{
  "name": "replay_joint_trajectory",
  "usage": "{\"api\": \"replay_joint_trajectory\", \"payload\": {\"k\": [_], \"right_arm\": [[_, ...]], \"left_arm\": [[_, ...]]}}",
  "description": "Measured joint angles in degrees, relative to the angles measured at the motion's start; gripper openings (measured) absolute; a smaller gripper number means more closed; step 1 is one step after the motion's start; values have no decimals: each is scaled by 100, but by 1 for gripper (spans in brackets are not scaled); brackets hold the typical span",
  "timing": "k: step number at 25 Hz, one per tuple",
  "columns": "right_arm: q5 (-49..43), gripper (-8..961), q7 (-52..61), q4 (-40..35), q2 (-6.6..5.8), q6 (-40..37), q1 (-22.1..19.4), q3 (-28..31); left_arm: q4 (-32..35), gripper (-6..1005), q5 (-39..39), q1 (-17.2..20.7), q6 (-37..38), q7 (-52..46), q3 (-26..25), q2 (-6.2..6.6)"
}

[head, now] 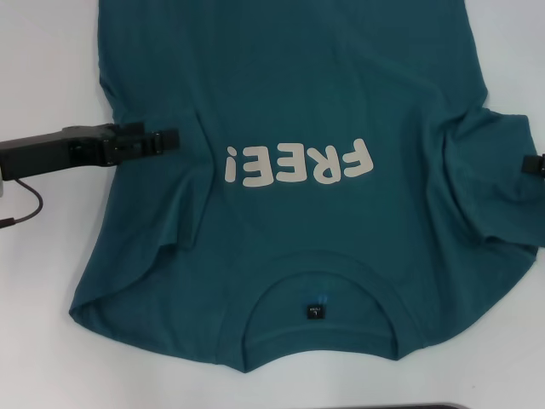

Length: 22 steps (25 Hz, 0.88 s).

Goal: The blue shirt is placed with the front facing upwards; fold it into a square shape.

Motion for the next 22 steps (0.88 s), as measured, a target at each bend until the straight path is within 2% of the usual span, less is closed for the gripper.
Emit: {"api": "replay_joint_trajectory", "payload": {"k": [6,14,22], "right_arm": [[-1,384,0,-12,1,-11,0,-2],[-3,2,5,-13,1,-55,-21,-2],[21,2,-1,0,1,-25,-44,30]], "left_arm": [[0,884,-8,-5,-8,0,3,8],[0,886,-2,-5,-10,0,-2,8],[0,885,4,7,-9,0,-3,0]]}}
